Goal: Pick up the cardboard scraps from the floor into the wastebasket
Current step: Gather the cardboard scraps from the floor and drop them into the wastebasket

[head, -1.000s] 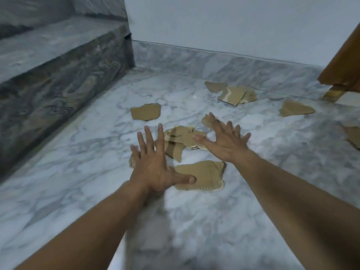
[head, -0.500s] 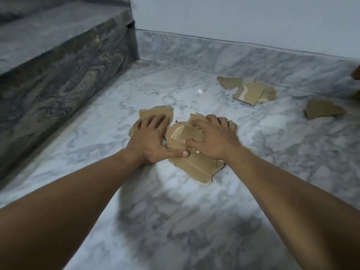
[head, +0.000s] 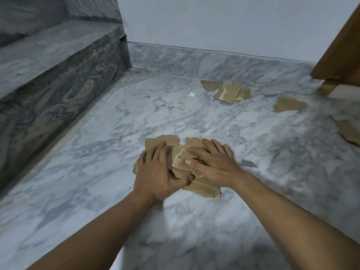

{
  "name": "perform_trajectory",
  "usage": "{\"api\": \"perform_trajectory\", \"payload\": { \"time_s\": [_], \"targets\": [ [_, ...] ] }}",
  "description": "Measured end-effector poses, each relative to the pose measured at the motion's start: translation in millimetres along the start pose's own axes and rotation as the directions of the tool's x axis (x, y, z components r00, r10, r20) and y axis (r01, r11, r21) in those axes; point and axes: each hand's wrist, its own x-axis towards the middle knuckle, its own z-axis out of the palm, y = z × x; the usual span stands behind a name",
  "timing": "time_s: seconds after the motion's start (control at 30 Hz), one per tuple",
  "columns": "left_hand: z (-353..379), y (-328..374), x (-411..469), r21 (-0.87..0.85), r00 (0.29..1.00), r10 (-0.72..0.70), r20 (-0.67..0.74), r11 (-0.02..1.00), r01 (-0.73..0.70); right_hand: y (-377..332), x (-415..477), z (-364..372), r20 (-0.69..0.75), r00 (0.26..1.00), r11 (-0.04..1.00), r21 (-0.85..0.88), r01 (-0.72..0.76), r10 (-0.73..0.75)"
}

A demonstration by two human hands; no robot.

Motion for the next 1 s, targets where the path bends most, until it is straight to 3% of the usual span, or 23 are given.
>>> {"api": "perform_trajectory", "payload": {
  "time_s": [0.07,0.13,0.2,0.27,0.33,0.4,0.47,0.53,0.67,0.73,0.83,0.9,1.0],
  "targets": [
    [0,12,-20,-0.024,1.0,0.022,-0.012,0.999,-0.022,0,-17,3,-0.036,0.998,0.996,0.078,-0.046,0.049],
    [2,27,-41,-0.116,1.0,0.002,-0.024,0.993,-0.005,0,-35,13,-0.107,0.991,0.996,0.047,-0.069,0.074],
    [4,43,-60,-0.345,0.987,-0.118,-0.112,0.936,0.073,3,-55,21,-0.212,0.976,0.998,-0.025,-0.065,0.059],
    [7,51,-72,-0.48,0.929,-0.274,-0.251,0.868,0.126,2,-75,27,-0.266,0.962,0.998,-0.021,-0.062,0.054],
    [8,47,-72,-0.387,0.888,-0.308,-0.342,0.907,0.166,-1,-92,28,-0.251,0.959,0.991,0.062,-0.116,0.128],
    [9,39,-67,-0.202,0.939,-0.288,-0.186,0.947,0.25,-6,-106,30,-0.208,0.959,0.981,0.052,-0.188,0.195],
    [14,40,-64,-0.01,0.982,-0.189,0.028,0.982,0.19,-8,-119,37,-0.175,0.966,0.977,-0.056,-0.204,0.191],
    [20,48,-68,-0.062,0.984,-0.128,0.126,0.989,0.136,-7,-131,44,-0.167,0.972,0.98,-0.087,-0.181,0.165],
    [22,62,-104,-0.167,0.999,-0.052,0.0,0.985,0.051,-1,-153,48,-0.245,0.961,0.987,-0.064,-0.149,0.13],
    [19,73,-123,-0.244,0.995,-0.099,-0.028,0.966,0.089,-1,-159,52,-0.312,0.941,0.982,-0.085,-0.167,0.133],
    [18,87,-149,-0.105,0.988,-0.152,-0.016,0.983,0.149,-10,-171,58,-0.37,0.889,0.957,-0.004,-0.291,0.269],
    [20,92,-164,-0.008,0.987,-0.157,-0.043,0.988,0.157,-16,-179,62,-0.34,0.868,0.924,0.01,-0.383,0.363],
    [21,98,-178,0.007,0.974,-0.216,-0.074,0.976,0.217,-26,-186,63,-0.251,0.852,0.886,0.069,-0.458,0.46]
  ]
}}
